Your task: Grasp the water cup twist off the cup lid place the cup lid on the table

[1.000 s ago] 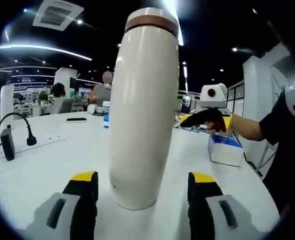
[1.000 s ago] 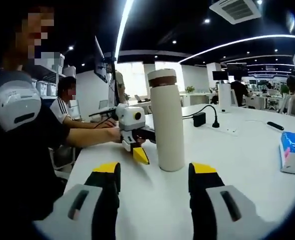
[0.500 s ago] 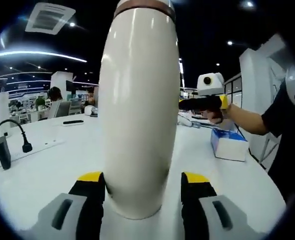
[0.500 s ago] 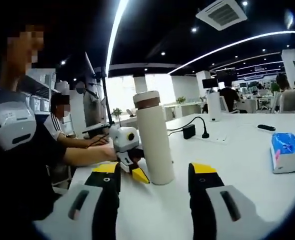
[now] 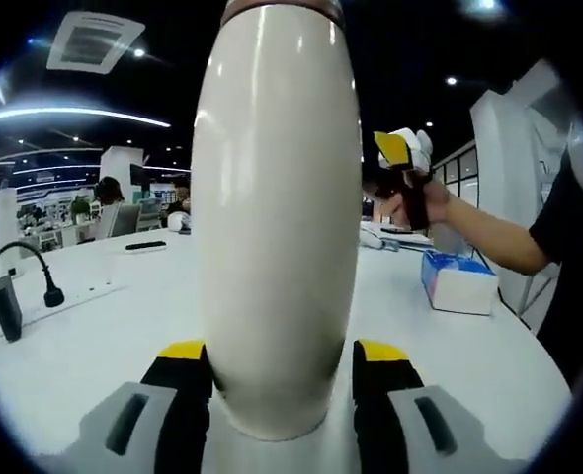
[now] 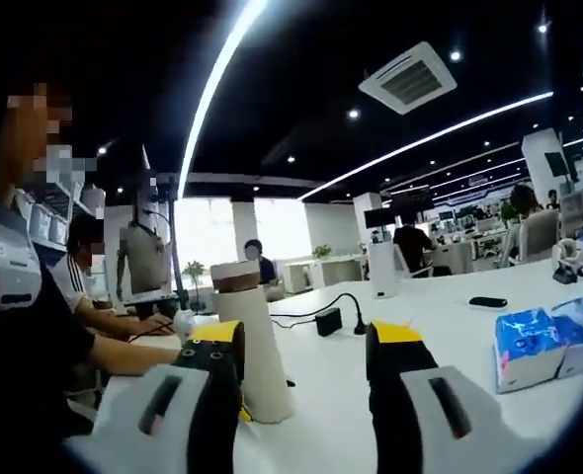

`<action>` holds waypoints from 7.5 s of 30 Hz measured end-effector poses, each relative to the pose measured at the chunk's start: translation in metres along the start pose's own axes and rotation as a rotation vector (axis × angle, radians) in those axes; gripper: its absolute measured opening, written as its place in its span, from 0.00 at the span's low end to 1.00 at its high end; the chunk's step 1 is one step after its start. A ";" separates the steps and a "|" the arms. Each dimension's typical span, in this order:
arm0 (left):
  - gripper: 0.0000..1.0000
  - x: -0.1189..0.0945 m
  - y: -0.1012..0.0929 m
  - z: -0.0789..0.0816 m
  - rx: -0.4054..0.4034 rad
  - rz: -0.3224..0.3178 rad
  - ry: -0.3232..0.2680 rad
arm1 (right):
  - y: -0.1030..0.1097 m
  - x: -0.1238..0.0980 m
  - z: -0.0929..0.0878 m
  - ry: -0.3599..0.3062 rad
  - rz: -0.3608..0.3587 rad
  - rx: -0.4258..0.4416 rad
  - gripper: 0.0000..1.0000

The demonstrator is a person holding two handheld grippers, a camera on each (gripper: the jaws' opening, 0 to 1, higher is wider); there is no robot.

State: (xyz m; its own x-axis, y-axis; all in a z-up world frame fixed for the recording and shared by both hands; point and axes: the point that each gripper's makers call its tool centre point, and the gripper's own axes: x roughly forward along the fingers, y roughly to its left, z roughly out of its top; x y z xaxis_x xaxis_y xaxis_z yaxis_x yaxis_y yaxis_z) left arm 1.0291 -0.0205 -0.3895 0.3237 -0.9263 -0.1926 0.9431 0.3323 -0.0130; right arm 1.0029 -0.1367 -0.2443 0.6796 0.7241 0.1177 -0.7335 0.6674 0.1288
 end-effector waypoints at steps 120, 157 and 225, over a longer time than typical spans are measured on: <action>0.53 0.007 0.002 -0.008 0.080 0.040 0.007 | 0.097 0.107 -0.013 0.319 0.760 -0.243 0.57; 0.52 0.007 -0.002 -0.010 0.065 0.034 0.012 | 0.096 0.123 -0.005 0.163 0.667 -0.167 0.45; 0.52 0.005 0.005 -0.012 0.070 0.033 0.026 | 0.099 0.147 0.000 0.166 0.419 -0.217 0.51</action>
State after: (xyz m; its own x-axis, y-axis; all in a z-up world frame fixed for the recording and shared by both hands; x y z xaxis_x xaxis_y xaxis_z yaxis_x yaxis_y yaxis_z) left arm 1.0340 -0.0214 -0.4027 0.3535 -0.9100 -0.2169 0.9353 0.3484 0.0625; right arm 1.0298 0.0356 -0.2146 0.3272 0.9439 -0.0448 -0.9411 0.3212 -0.1059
